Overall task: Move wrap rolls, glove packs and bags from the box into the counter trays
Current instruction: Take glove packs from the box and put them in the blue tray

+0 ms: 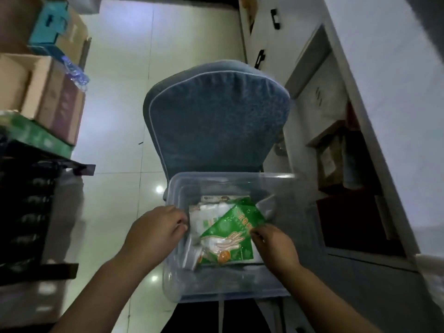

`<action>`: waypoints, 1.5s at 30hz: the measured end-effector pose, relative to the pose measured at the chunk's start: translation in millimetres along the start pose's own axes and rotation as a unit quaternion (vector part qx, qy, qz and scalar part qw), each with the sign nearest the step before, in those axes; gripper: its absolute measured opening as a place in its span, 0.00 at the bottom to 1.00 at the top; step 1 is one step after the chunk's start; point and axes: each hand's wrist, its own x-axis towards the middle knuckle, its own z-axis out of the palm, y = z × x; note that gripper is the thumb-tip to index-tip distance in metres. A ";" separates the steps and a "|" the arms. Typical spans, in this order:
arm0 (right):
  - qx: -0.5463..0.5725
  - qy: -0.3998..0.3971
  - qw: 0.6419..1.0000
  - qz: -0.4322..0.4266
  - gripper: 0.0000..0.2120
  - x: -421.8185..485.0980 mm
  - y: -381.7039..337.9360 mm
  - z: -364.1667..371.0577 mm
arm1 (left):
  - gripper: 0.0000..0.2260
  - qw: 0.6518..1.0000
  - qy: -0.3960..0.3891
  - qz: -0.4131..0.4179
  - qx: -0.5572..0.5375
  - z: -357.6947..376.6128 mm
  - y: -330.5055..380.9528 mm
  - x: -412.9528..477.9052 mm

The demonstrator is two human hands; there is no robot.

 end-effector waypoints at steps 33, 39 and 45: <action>-0.041 -0.019 0.936 -0.349 0.07 93.6 -22.9 40.3 | 0.07 0.987 -0.086 -0.031 0.133 99.8 12.1 57.4; -0.028 0.001 0.981 -0.193 0.17 123.6 5.8 39.9 | 0.04 0.988 -0.002 -0.112 0.106 50.6 -3.7 49.3; -0.034 -0.087 0.989 -0.110 0.14 156.9 26.0 85.1 | 0.03 0.975 0.109 -0.192 0.013 9.2 -39.5 23.4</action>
